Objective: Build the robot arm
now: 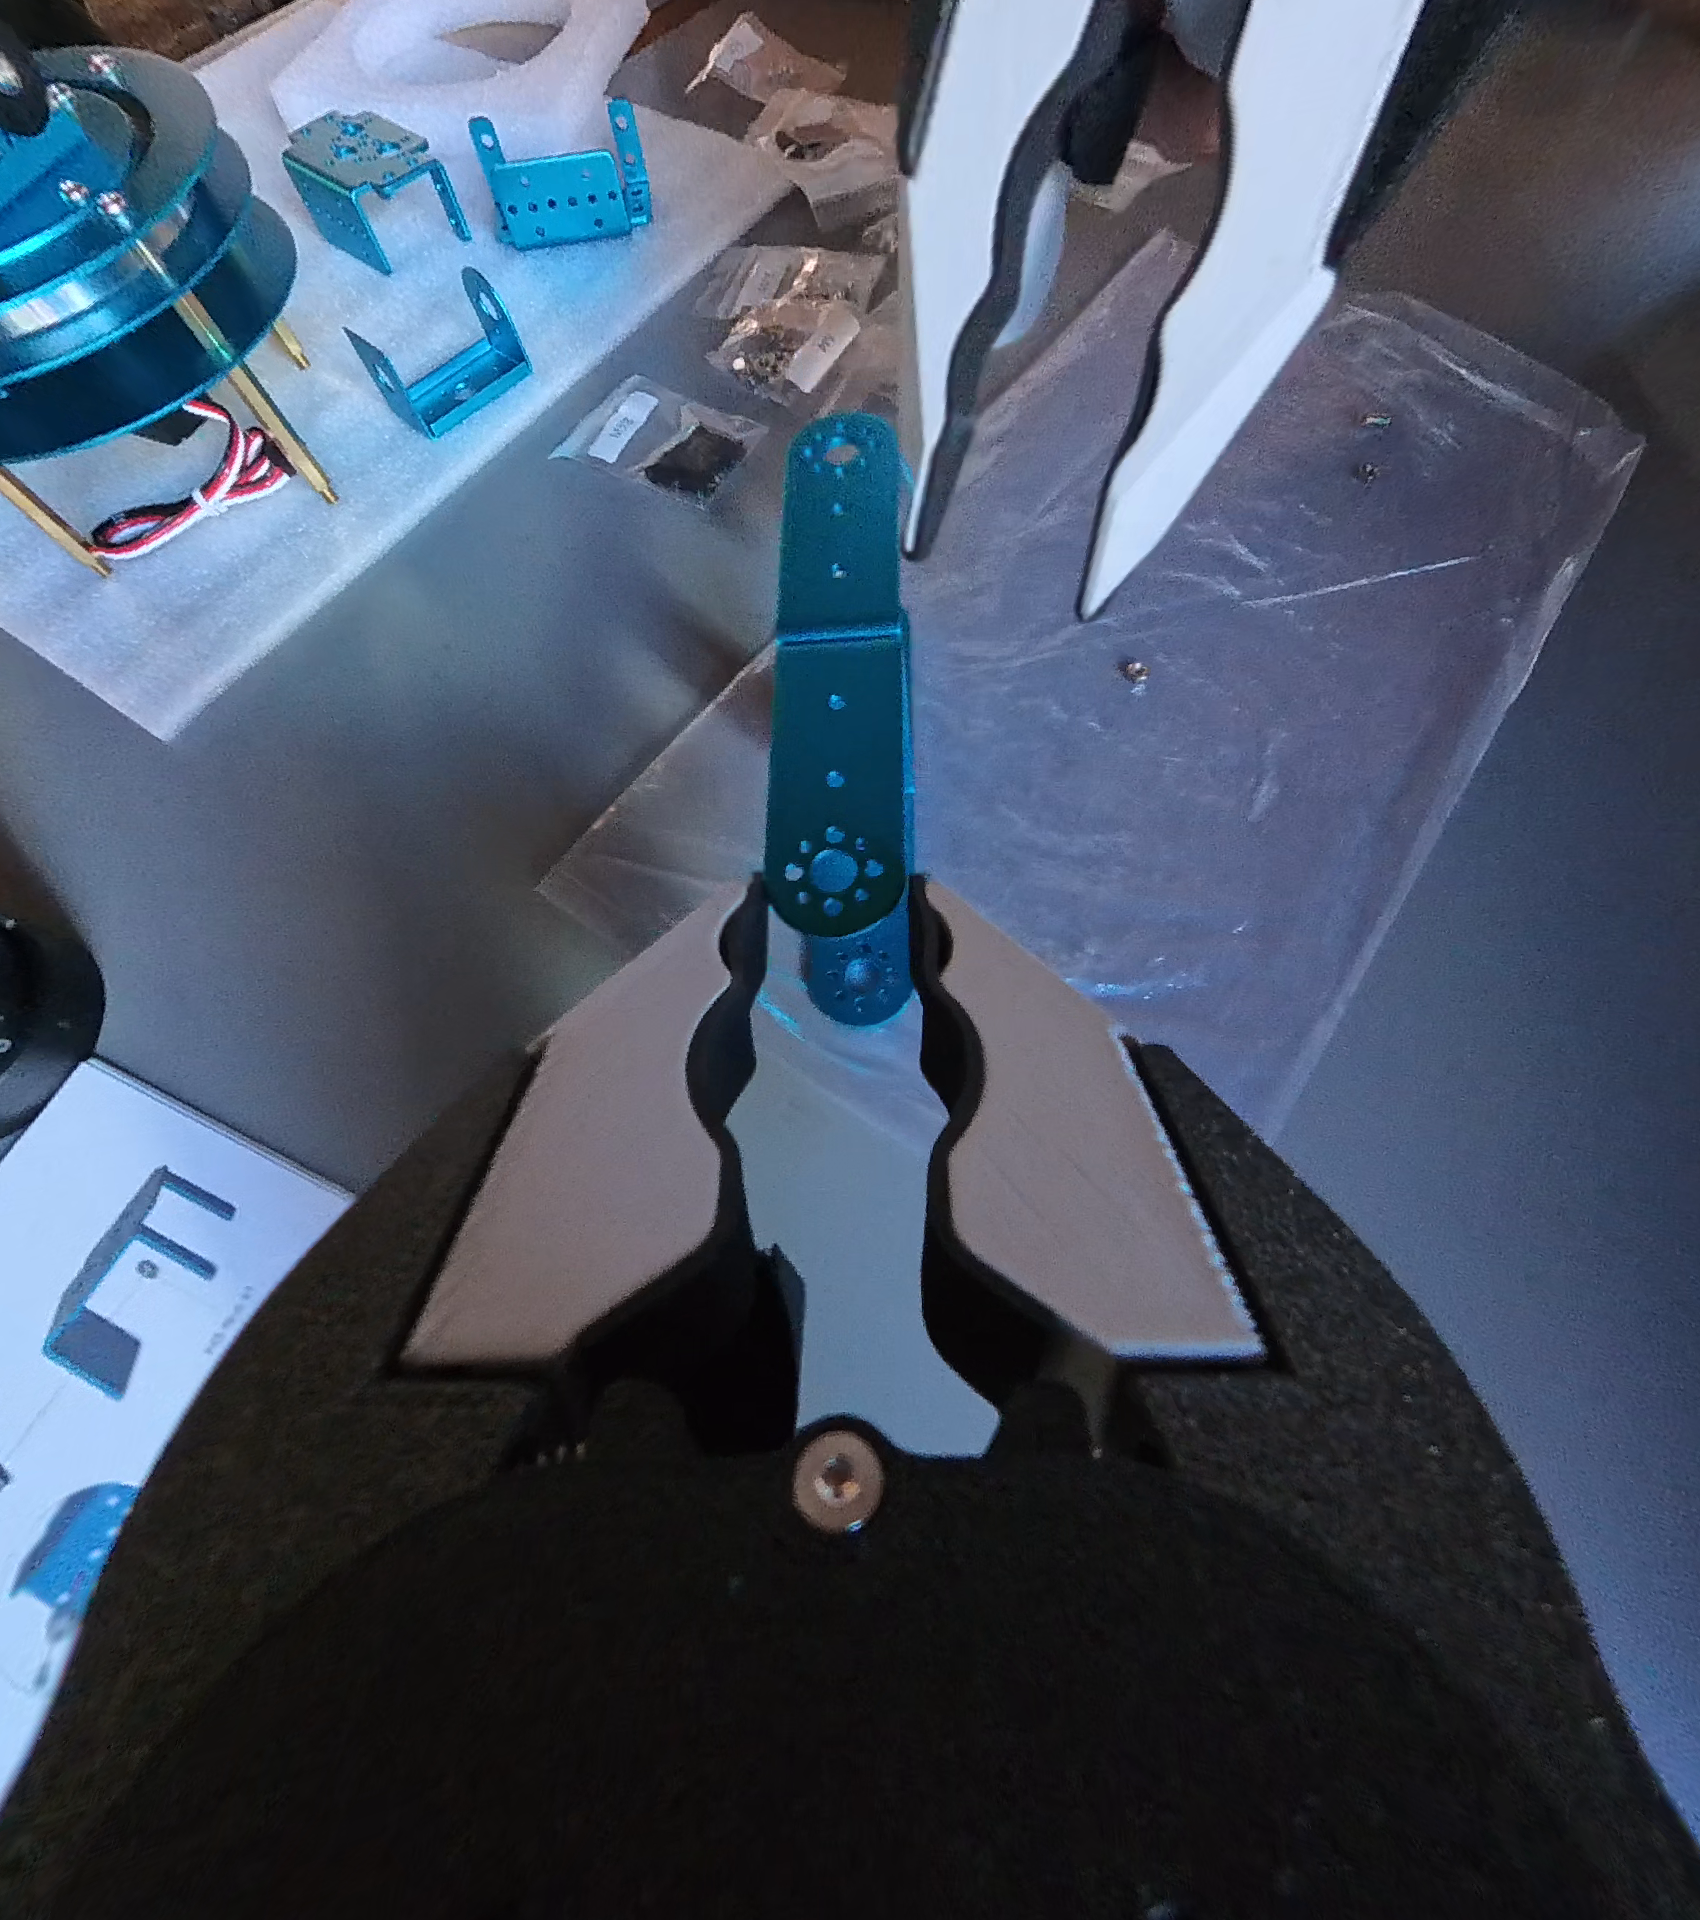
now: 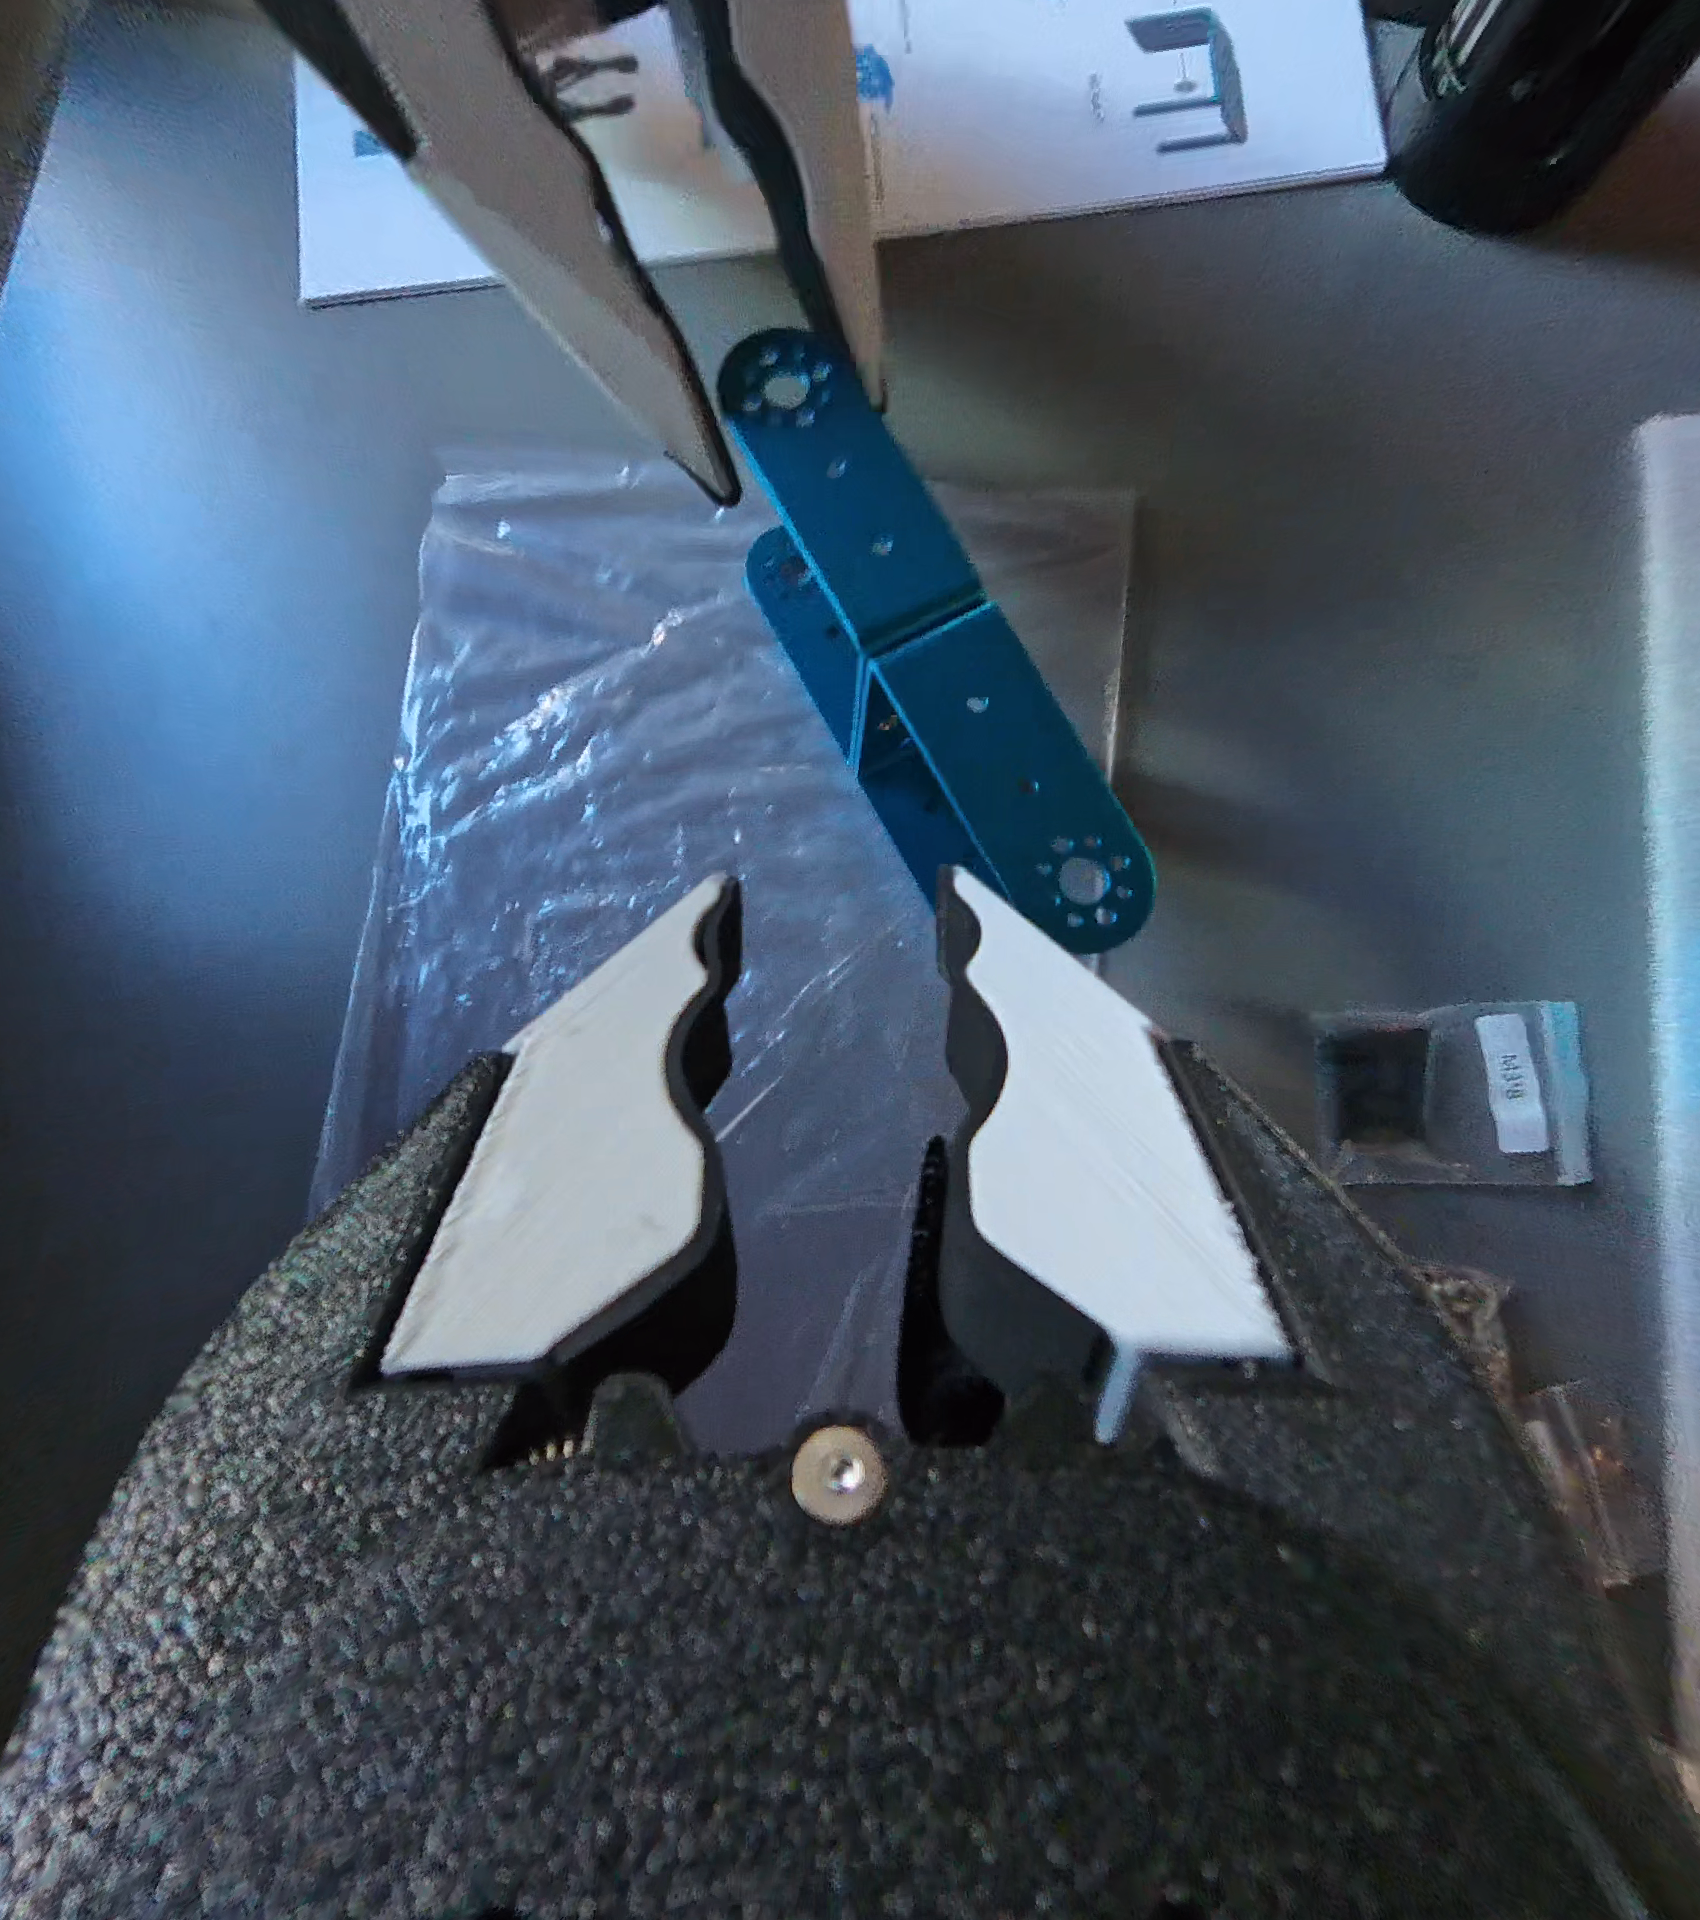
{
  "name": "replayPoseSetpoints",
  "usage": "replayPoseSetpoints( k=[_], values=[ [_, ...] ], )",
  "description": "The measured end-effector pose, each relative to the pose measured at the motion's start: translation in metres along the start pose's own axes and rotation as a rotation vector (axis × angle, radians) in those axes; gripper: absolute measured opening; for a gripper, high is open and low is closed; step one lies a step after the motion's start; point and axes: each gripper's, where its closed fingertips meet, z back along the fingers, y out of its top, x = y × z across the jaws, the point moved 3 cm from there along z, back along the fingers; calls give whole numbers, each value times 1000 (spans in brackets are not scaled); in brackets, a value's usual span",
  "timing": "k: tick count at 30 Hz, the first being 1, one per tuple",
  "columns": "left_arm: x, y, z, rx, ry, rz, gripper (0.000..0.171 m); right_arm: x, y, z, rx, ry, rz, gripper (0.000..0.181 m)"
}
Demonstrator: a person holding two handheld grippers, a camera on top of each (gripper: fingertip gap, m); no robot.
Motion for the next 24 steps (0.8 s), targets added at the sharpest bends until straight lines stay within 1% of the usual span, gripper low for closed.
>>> replayPoseSetpoints(
  k=[3,8,11,16,18,20,22,23,24],
  values=[
    [8,1,2,6,-1,29,25,5,3,-1,-31,-50,27,37],
    [25,2,2,5,1,20,26,5,6,-7,-36,-64,30,36],
    [27,3,-1,-5,11,33,26,6,9,-7,-24,-60,20,36],
    [43,9,-6,11,-75,47,27,6,11,-9,0,-25,-6,36],
    [50,10,-7,16,-129,31,34,8,9,-10,-1,-36,1,35],
    [48,13,-3,49,-187,18,43,8,8,-10,5,-38,7,33],
    [42,15,4,99,-271,17,48,8,9,-9,29,-32,5,31],
    [38,15,7,110,-314,18,55,6,9,-9,35,-12,7,31],
    [31,15,6,110,-324,16,57,3,8,-9,36,16,5,32]
  ],
)
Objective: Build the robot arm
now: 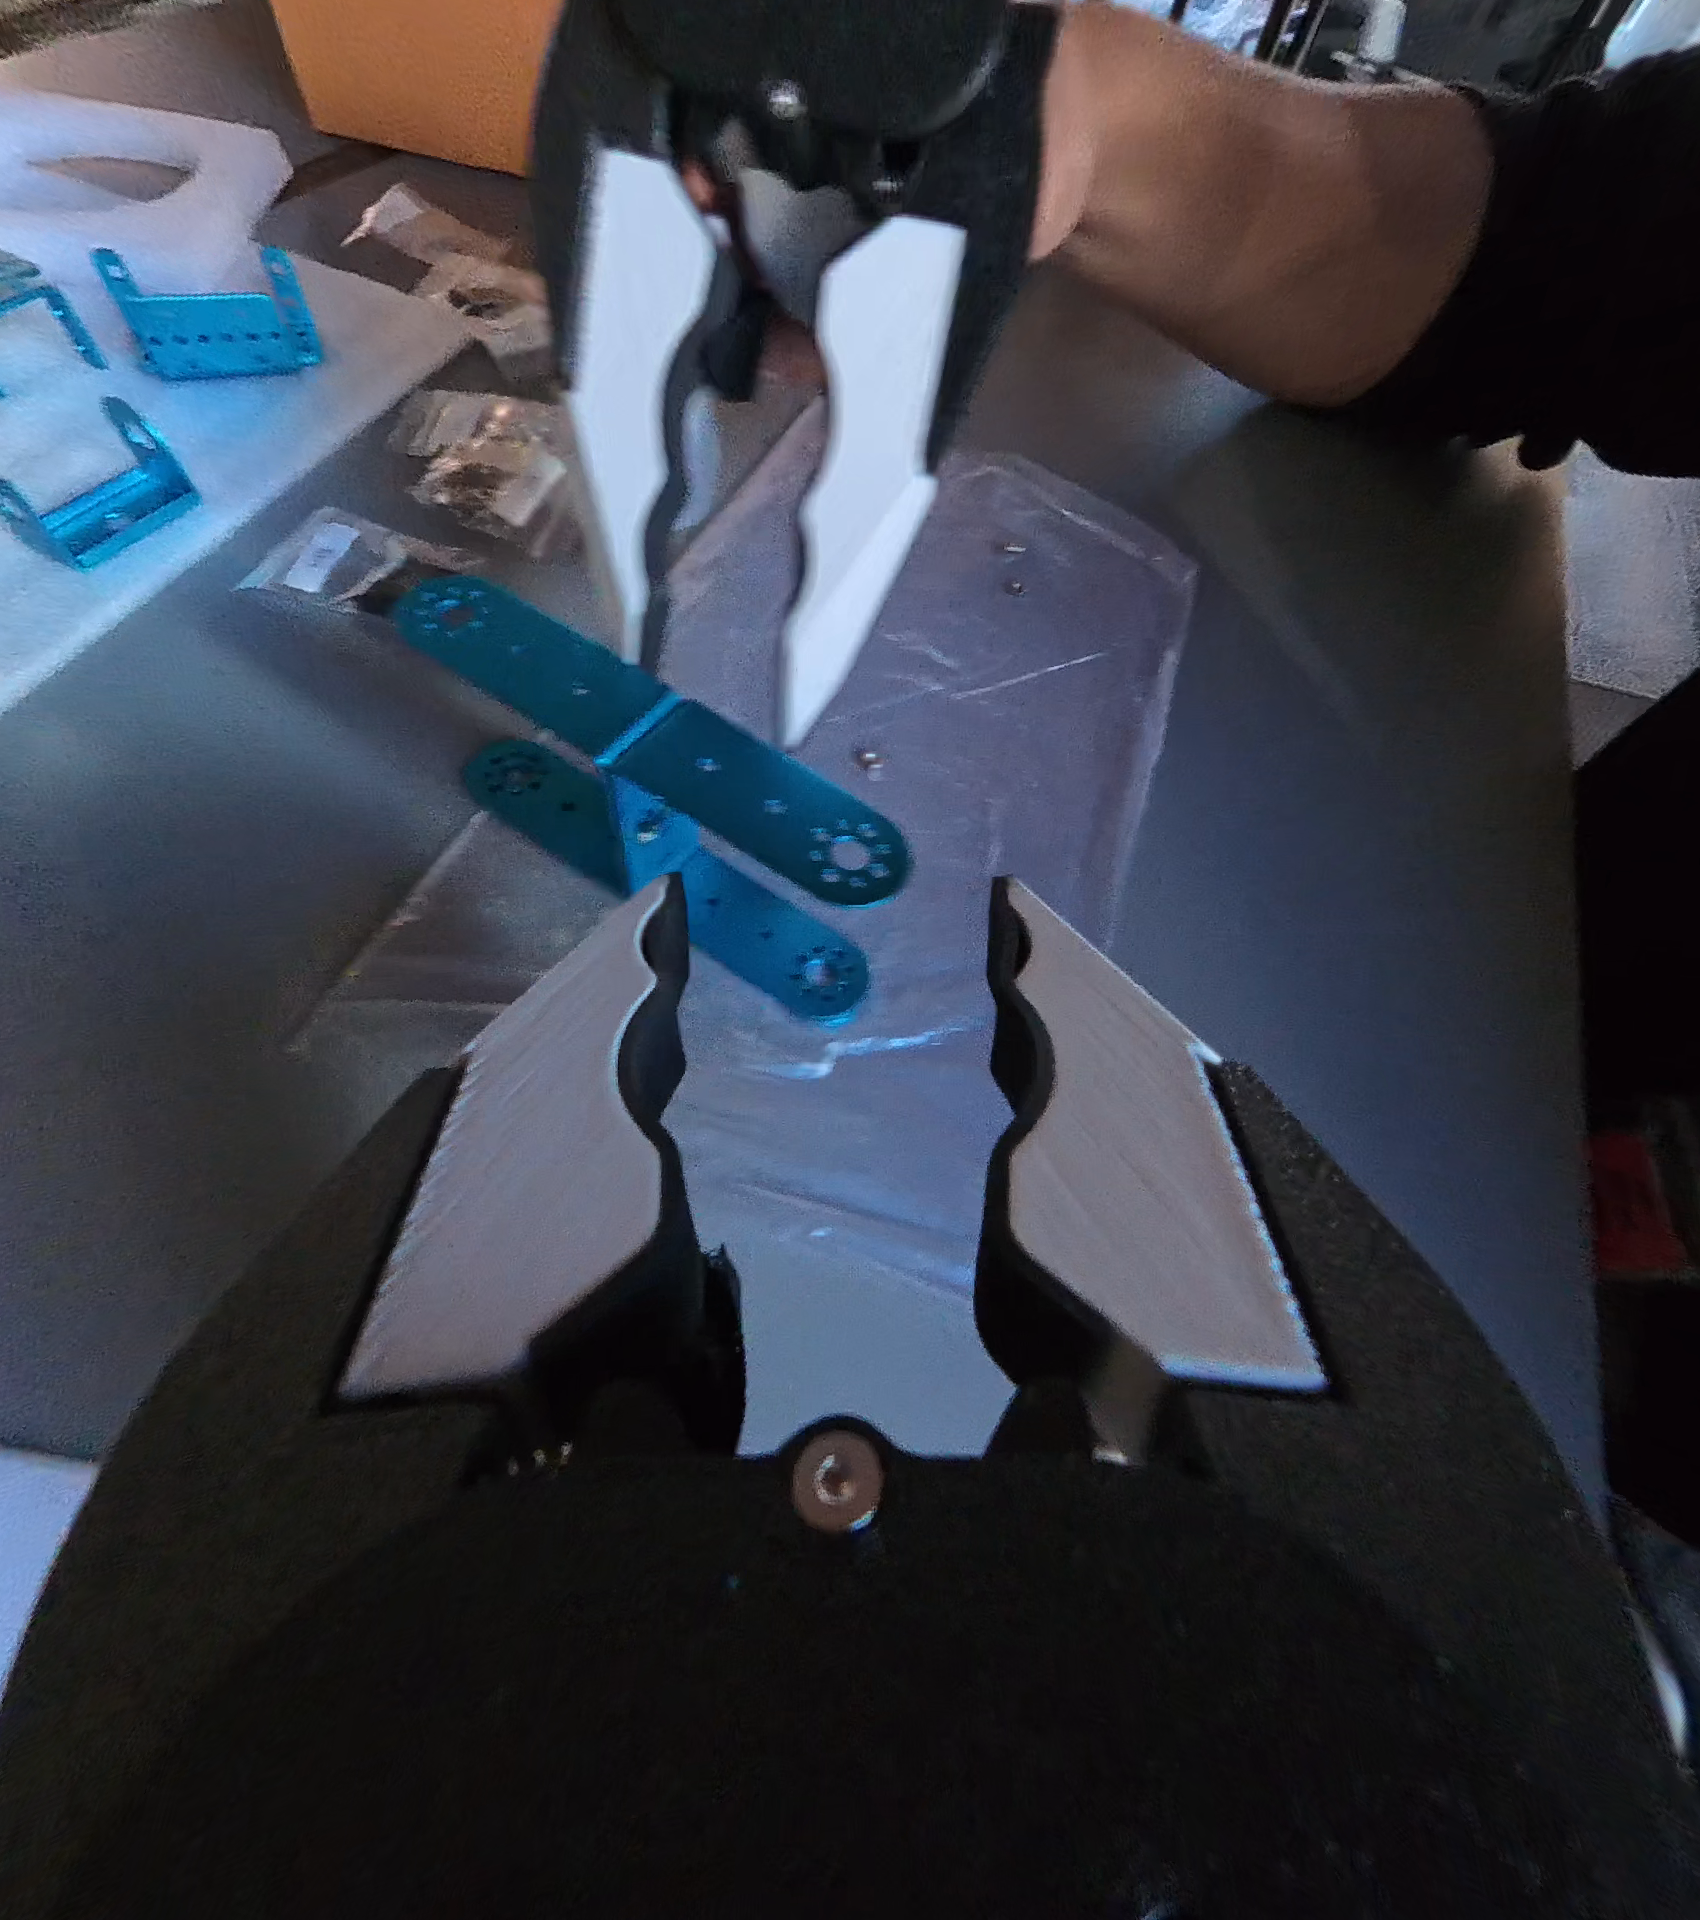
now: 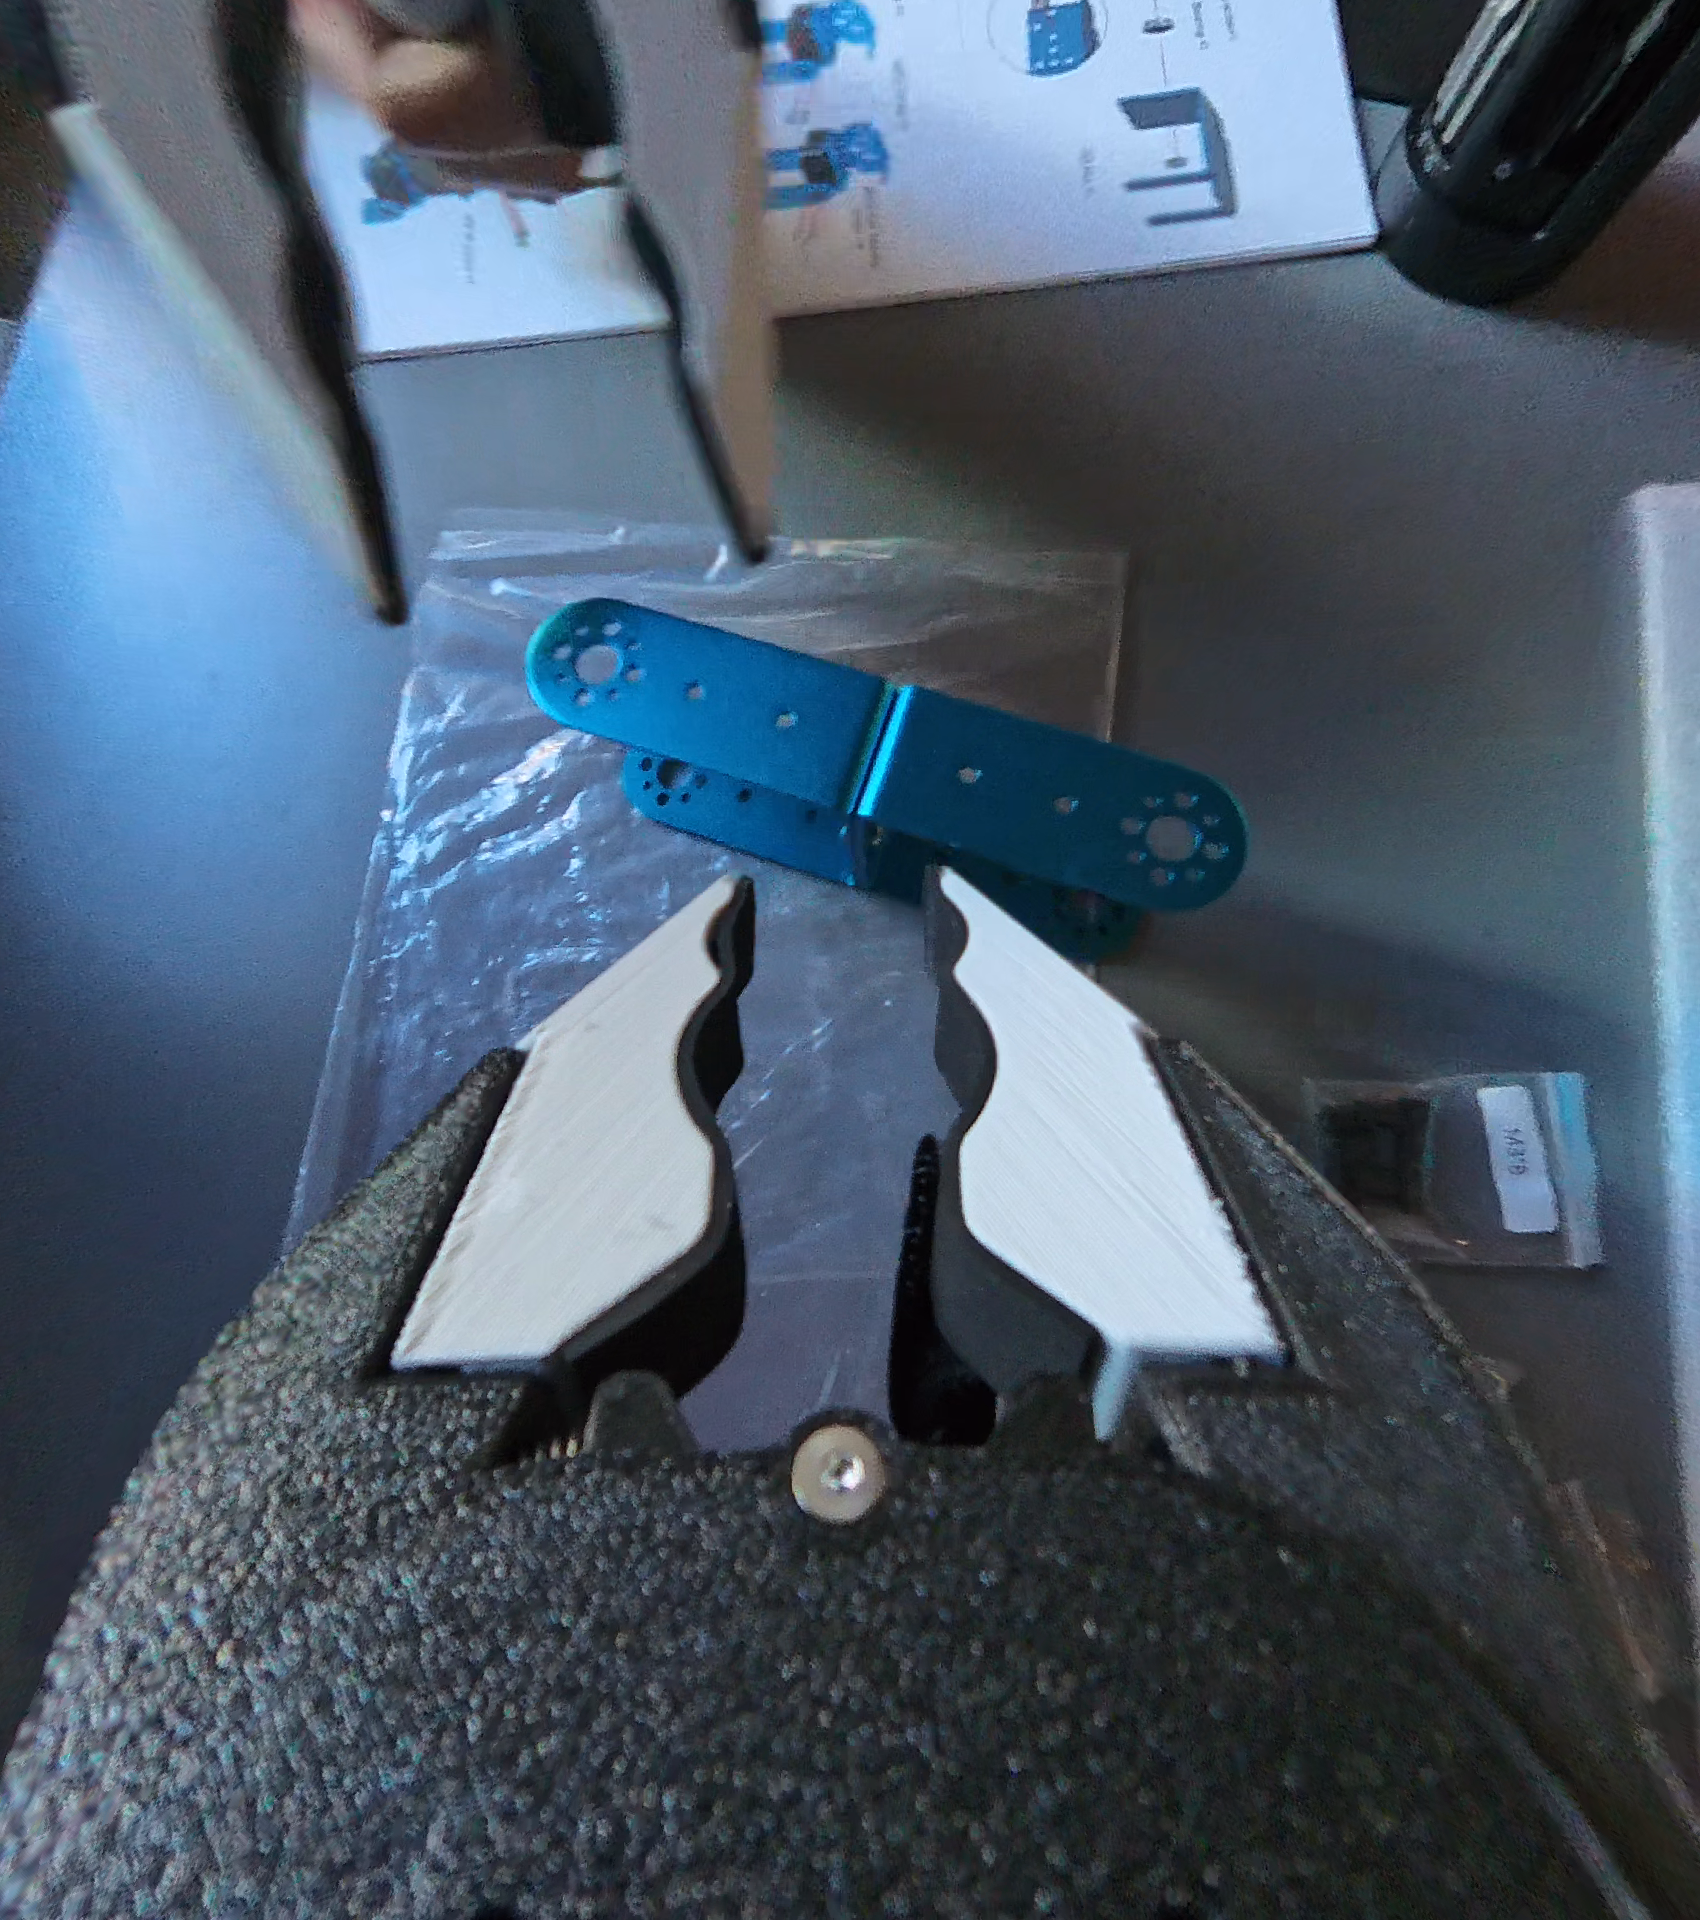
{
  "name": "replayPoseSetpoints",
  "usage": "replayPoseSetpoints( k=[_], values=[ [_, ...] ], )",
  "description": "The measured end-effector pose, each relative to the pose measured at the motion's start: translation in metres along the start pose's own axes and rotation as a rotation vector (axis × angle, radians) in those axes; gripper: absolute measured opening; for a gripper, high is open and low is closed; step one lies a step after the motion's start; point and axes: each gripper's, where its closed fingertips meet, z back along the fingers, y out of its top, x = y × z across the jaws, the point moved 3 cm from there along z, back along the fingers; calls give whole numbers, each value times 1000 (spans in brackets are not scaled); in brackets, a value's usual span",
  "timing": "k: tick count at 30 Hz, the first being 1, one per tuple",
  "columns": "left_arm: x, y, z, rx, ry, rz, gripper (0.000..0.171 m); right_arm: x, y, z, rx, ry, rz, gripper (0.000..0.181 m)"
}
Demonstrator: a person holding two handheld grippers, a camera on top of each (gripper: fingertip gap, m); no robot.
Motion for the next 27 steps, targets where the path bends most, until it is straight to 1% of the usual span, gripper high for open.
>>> replayPoseSetpoints(
  k=[1,4,6,9,11,13,14,15,17,19,24,27],
  values=[
    [-9,1,0,1,-7,-2,58,-2,0,1,5,20,-7,33],
    [-28,4,-5,-4,-85,-4,58,-7,0,5,44,70,-31,30],
    [-34,0,-11,-49,-182,14,60,-5,-7,6,27,64,-35,29],
    [-40,4,-17,-59,-268,-5,59,-2,-11,11,52,67,-41,29],
    [-39,8,-13,-60,-357,2,59,-1,-9,14,94,88,-47,29],
    [-36,13,-3,-40,-482,53,59,1,-5,14,137,116,-56,29],
    [-36,14,3,-30,-543,83,59,0,-5,13,137,130,-56,29],
    [-41,13,6,-26,-561,105,58,1,-6,11,125,131,-50,29],
    [-58,9,-1,-33,-490,99,54,2,-9,9,100,121,-24,29],
    [-64,7,-11,-37,-453,70,47,2,-11,9,88,117,-2,28],
    [-61,6,-25,-105,-441,-12,47,-3,-12,8,79,158,-3,24],
    [-63,8,-33,-118,-408,-51,47,-5,-10,6,82,165,5,23]
  ],
)
